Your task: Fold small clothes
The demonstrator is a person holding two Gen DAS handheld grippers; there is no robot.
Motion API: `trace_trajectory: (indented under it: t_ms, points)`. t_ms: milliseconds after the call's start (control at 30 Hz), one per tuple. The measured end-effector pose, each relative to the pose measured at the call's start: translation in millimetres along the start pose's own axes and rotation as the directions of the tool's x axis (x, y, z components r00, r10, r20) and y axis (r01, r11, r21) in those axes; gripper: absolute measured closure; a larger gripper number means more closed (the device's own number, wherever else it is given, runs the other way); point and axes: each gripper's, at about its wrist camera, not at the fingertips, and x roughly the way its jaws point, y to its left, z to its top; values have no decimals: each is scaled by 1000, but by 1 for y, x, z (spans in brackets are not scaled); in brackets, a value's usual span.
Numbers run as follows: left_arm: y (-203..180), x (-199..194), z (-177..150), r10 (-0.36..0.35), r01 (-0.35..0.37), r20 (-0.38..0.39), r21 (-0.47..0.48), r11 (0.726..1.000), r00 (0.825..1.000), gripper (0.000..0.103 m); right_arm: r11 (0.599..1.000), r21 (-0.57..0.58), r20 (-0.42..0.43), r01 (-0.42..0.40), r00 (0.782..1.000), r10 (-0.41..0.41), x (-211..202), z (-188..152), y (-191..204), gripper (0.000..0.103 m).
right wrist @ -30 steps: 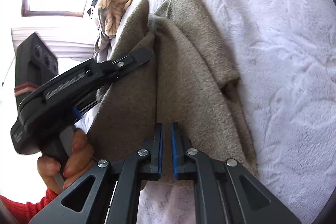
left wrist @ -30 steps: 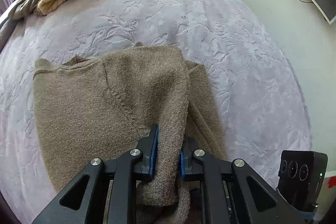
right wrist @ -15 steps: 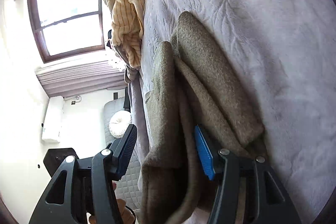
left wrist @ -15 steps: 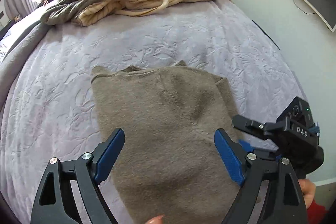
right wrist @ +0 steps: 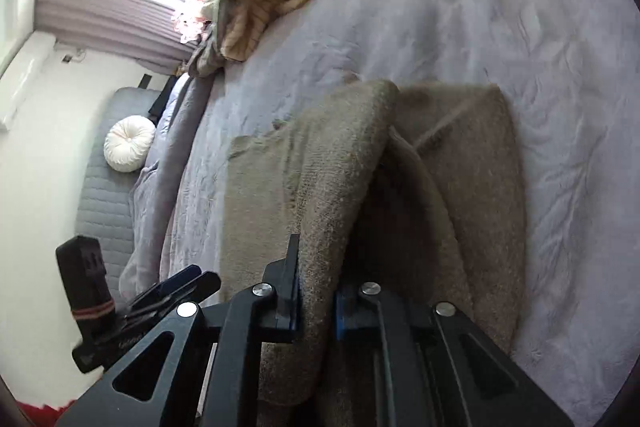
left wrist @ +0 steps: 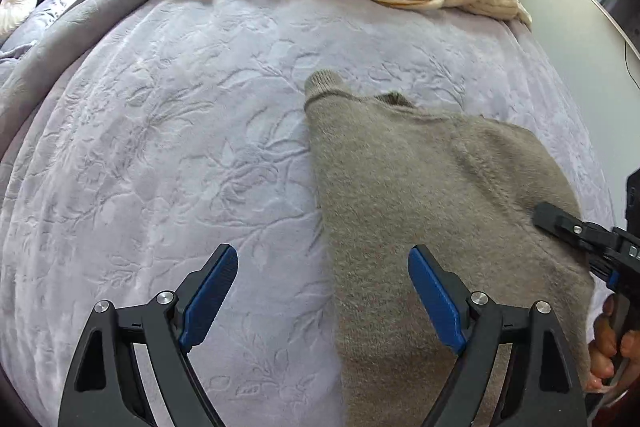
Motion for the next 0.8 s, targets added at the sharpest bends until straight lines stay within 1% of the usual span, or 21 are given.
trace_trajectory:
  t_ms: [67, 133, 233, 333, 400, 467, 500, 533, 567, 633, 667, 700, 767, 800]
  points:
    - [-2, -2, 6, 13, -14, 29, 19, 1000, 1000, 15, 999, -40, 48, -17, 999, 19, -19, 0, 9, 90]
    - [-8, 5, 8, 36, -38, 35, 48, 998, 999, 15, 999, -39, 63, -1, 998, 3, -28, 0, 2, 90]
    - [-20, 25, 4, 25, -25, 3, 65, 998, 1000, 15, 998, 23, 51, 54, 997, -55, -25, -5, -31, 90]
    - [-33, 41, 0, 19, -19, -5, 81, 997, 1000, 15, 990, 56, 25, 127, 991, -129, -15, -18, -68, 90]
    - [-40, 44, -1, 22, -22, -1, 91, 996, 1000, 15, 989, 97, 27, 113, 993, -116, -10, -24, -89, 89]
    - [-46, 45, -2, 44, -45, 12, 120, 992, 999, 15, 985, 142, 40, 96, 994, -103, -12, -26, -98, 89]
    - [-48, 45, -2, 53, -55, 17, 135, 989, 998, 15, 983, 155, 43, 101, 993, -109, -14, -25, -99, 89]
    - [-48, 44, -1, 58, -60, 19, 141, 988, 998, 14, 979, 164, 43, 121, 991, -129, -15, -23, -97, 85]
    - [-48, 44, -1, 58, -60, 17, 143, 988, 998, 14, 974, 170, 39, 152, 986, -161, -19, -22, -96, 73]
    - [-46, 44, 1, 52, -53, 7, 136, 989, 999, 14, 967, 192, 31, 165, 984, -174, -30, -24, -94, 72]
    - [-44, 45, 1, 52, -52, 4, 129, 990, 999, 12, 964, 205, 33, 171, 983, -181, -38, -27, -92, 71]
    - [-42, 46, 1, 62, -63, 6, 121, 991, 998, 7, 963, 209, 36, 167, 983, -179, -48, -32, -89, 70]
    - [-39, 48, 1, 52, -52, 2, 109, 993, 999, 6, 969, 217, 46, 121, 990, -134, -69, -46, -79, 69]
    - [-38, 49, 0, 46, -45, 2, 103, 994, 999, 6, 969, 238, 50, 70, 995, -85, -77, -53, -74, 69]
